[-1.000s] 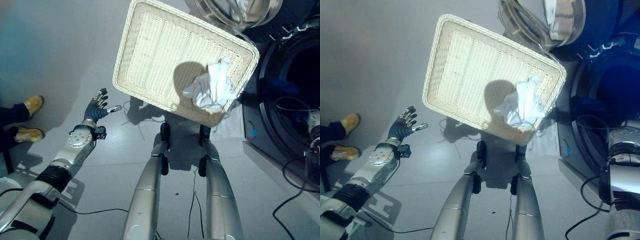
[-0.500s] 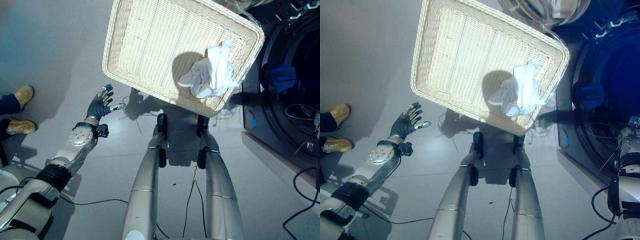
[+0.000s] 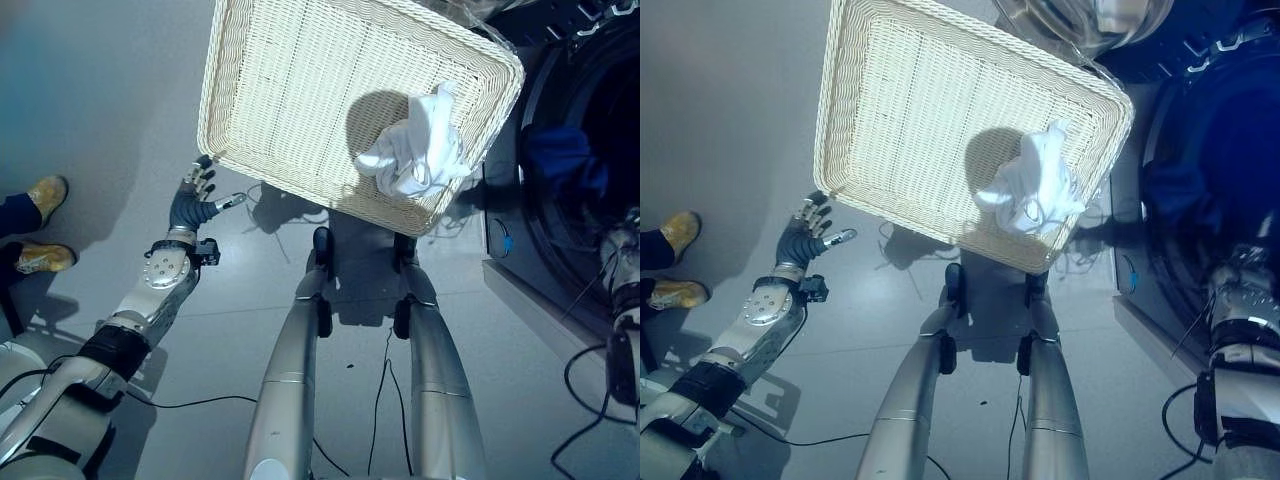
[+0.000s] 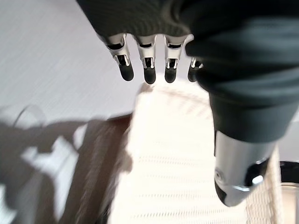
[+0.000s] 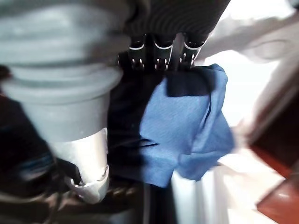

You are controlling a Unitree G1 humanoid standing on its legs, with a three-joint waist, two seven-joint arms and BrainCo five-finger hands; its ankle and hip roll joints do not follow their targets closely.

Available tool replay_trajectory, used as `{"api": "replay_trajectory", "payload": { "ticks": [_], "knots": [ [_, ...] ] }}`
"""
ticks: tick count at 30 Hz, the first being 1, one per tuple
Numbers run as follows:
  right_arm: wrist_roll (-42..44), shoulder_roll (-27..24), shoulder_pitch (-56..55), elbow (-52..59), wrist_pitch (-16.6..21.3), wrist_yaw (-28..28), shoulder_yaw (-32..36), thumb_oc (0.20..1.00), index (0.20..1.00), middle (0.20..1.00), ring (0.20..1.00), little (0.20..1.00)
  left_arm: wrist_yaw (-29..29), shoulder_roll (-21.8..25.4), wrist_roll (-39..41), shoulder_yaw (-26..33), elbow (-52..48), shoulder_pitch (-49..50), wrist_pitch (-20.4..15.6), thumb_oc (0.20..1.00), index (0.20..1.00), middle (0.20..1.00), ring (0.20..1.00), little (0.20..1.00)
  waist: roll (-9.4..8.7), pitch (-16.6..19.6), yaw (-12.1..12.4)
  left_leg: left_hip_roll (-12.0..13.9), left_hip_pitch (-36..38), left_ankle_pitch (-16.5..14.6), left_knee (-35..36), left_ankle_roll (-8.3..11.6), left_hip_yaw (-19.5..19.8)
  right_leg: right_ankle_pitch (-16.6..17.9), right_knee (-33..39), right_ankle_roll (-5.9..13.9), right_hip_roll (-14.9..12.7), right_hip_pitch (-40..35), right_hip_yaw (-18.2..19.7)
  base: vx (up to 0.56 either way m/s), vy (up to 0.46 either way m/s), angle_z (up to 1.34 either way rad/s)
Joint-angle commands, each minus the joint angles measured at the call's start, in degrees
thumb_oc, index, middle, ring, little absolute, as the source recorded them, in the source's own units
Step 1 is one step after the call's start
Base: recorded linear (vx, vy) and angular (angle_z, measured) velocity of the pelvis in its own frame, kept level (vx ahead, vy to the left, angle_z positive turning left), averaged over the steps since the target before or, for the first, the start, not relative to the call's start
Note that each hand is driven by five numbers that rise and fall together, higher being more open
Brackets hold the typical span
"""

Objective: Put the clothes into the washing machine.

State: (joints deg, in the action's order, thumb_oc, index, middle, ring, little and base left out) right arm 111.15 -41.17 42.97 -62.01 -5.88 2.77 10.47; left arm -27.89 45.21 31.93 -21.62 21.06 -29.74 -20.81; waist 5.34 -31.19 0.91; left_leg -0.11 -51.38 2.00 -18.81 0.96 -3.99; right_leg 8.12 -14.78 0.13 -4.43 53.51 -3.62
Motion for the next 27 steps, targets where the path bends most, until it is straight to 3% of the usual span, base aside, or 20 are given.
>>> {"api": "replay_trajectory", "payload": {
  "ticks": [1, 4, 7, 16, 23, 27],
  "knots": [
    [1.85, 1.7, -4.28, 1.98, -0.86, -5.98, -0.29, 1.0, 1.0, 1.0, 1.0, 1.0, -10.38, -2.87, -13.42, 4.65, -3.49, 1.38, -4.65, 1.0, 1.0, 1.0, 1.0, 1.0, 3.71, 1.39, -0.87, -2.61, 4.09, 2.71, 8.51, 1.67, -0.33, -8.59, -4.0, 1.82, 4.35, -2.58, -2.61, 0.0, 0.0, 0.0],
    [1.85, 4.15, -4.71, 3.43, 1.75, -8.11, 0.89, 1.0, 1.0, 1.0, 1.0, 1.0, -12.3, -3.4, -16.96, 5.29, -4.52, 0.99, -4.76, 1.0, 1.0, 1.0, 1.0, 1.0, 3.6, 1.39, -1.02, -2.83, 4.68, 2.62, 8.79, 1.61, -0.42, -8.13, -3.1, 1.88, 4.25, -3.11, -2.49, -0.02, 0.02, -0.01],
    [1.85, 10.97, -7.03, 8.22, 6.14, -12.78, 2.79, 1.0, 1.0, 1.0, 1.0, 1.0, -13.32, -5.27, -20.89, 5.77, -6.27, -0.08, -3.72, 1.0, 1.0, 1.0, 1.0, 1.0, 3.45, 1.39, -1.69, -3.03, 5.38, 3.18, 9.9, 1.66, -0.74, -6.86, -1.61, 2.19, 4.3, -3.76, -1.89, -0.05, 0.095, -0.02],
    [1.85, 19.21, -13.48, 18.18, 11.85, -14.09, -0.7, 1.0, 1.0, 1.0, 1.0, 1.0, -10.41, -7.56, -16.67, 2.49, -6.66, 1.34, 0.61, 1.0, 1.0, 1.0, 1.0, 1.0, 3.26, 1.39, -3.85, -3.74, 8.66, 2.11, 10.6, 1.38, -3.29, -5.02, 2.43, 3.27, 3.03, -7.21, -0.89, -0.03, 0.108, -0.06],
    [1.85, 18.96, -14.74, 19.25, 15.94, -12.84, -2.58, 1.0, 1.0, 1.0, 1.0, 1.0, -8.76, -8.88, -14.08, 0.36, -3.3, 3.58, 0.21, 1.0, 1.0, 1.0, 1.0, 1.0, 3.6, 1.39, -4.3, -3.73, 10.41, 2.2, 11.32, 0.97, -4.8, -4.81, 2.57, 3.76, 2.66, -8.84, -0.69, -0.02, 0.112, -0.08],
    [1.85, 17.87, -14.08, 17.9, 16.32, -14.23, -2.46, 1.0, 1.0, 1.0, 1.0, 1.0, -8.36, -9.06, -13.85, -0.68, -2.19, 3.9, 0.07, 1.0, 1.0, 1.0, 1.0, 1.0, 4.02, 1.39, -4.04, -3.99, 10.87, 2.12, 11.27, 0.89, -4.8, -4.89, 2.28, 3.98, 2.26, -9.21, -0.91, 0.0, 0.055, 0.01]
  ]
}}
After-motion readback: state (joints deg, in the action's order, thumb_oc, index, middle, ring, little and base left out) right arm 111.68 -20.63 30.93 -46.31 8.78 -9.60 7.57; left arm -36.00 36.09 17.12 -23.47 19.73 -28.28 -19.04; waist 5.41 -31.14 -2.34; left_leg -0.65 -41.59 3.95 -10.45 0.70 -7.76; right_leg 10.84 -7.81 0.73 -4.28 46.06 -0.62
